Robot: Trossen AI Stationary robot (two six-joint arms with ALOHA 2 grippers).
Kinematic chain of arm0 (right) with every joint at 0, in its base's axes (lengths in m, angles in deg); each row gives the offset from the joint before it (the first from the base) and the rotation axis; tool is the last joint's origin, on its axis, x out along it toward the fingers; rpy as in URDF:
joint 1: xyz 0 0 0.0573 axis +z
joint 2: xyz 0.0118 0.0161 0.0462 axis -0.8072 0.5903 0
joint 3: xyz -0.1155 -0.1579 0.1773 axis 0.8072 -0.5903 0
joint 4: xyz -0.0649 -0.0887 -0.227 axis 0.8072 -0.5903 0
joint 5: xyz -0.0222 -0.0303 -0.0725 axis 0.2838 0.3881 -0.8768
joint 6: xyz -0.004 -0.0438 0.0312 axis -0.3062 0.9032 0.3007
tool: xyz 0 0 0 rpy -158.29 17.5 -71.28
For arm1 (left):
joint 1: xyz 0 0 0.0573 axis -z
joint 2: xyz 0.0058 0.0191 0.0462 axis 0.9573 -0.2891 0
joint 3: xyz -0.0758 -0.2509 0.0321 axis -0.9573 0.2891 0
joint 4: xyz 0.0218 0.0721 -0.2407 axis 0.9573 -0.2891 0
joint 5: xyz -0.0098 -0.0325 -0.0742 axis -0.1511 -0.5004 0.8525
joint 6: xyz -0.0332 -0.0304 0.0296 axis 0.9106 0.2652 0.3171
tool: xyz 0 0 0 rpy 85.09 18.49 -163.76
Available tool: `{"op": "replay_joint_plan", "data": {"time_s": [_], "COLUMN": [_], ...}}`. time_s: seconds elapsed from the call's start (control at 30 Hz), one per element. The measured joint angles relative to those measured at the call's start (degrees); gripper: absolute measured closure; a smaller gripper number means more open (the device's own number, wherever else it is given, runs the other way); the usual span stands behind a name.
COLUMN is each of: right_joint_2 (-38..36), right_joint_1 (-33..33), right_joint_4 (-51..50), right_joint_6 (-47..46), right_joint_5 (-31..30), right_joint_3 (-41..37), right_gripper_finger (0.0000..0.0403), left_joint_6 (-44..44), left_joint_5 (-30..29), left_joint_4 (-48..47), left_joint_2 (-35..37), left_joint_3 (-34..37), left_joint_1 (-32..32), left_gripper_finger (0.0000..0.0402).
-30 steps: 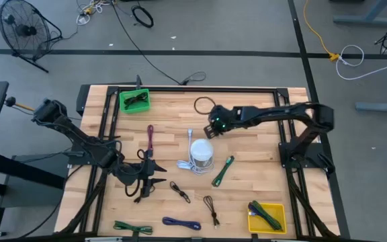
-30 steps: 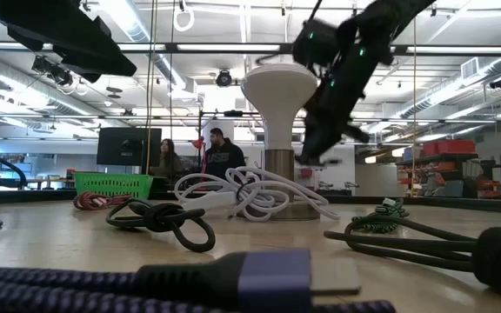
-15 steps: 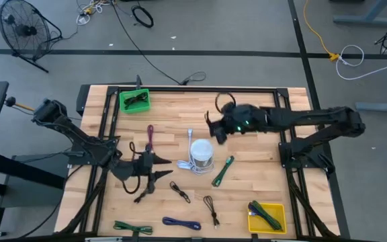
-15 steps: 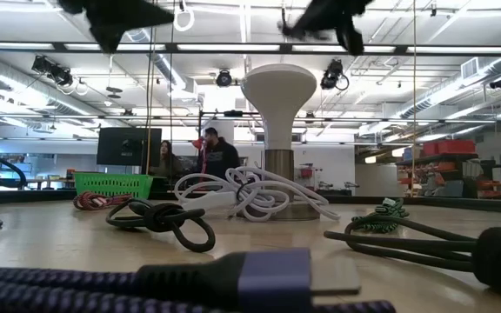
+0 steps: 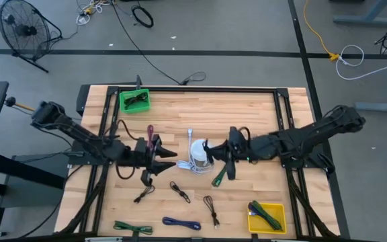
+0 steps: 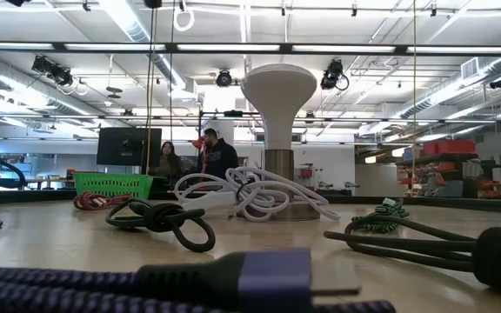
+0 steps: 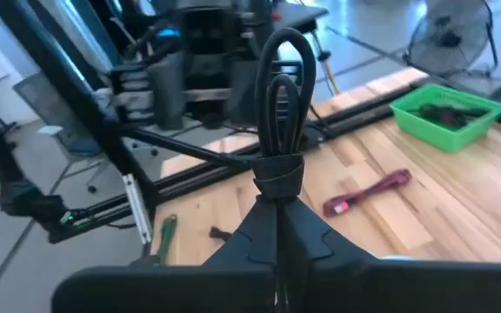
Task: Pick & Place USB Port
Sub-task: Put the plain black charger cable into the green basket
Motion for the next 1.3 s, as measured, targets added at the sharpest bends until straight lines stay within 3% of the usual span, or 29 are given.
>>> {"op": "replay_joint_plan", "data": {"time_s": [0.2,0.6,1.0,1.3], "right_joint_2": [0.98,9.09,10.58,10.69], "right_joint_1": [3.83,3.87,1.9,2.49], "right_joint_4": [5.33,15.99,17.21,17.02], "right_joint_6": [3.65,8.21,7.74,7.73], "right_joint_5": [-4.21,-2.29,-1.75,-0.43], "right_joint_3": [0.0,0.0,0.0,-0.02], "right_gripper_finger": [0.0402,0.0402,0.0402,0.0402], "left_joint_6": [1.32,2.52,0.83,-1.39], "left_joint_5": [1.76,7.88,11.86,9.63], "left_joint_4": [2.95,12.25,12.84,11.79], "left_joint_2": [-0.43,-7.83,-14.43,-17.4], "left_joint_3": [0.0,-0.01,-7.08,-10.1], "left_joint_1": [-2.84,-5.24,-5.15,-5.51], "left_gripper_finger": [0.0232,0.0232,0.0232,0.0232]}}
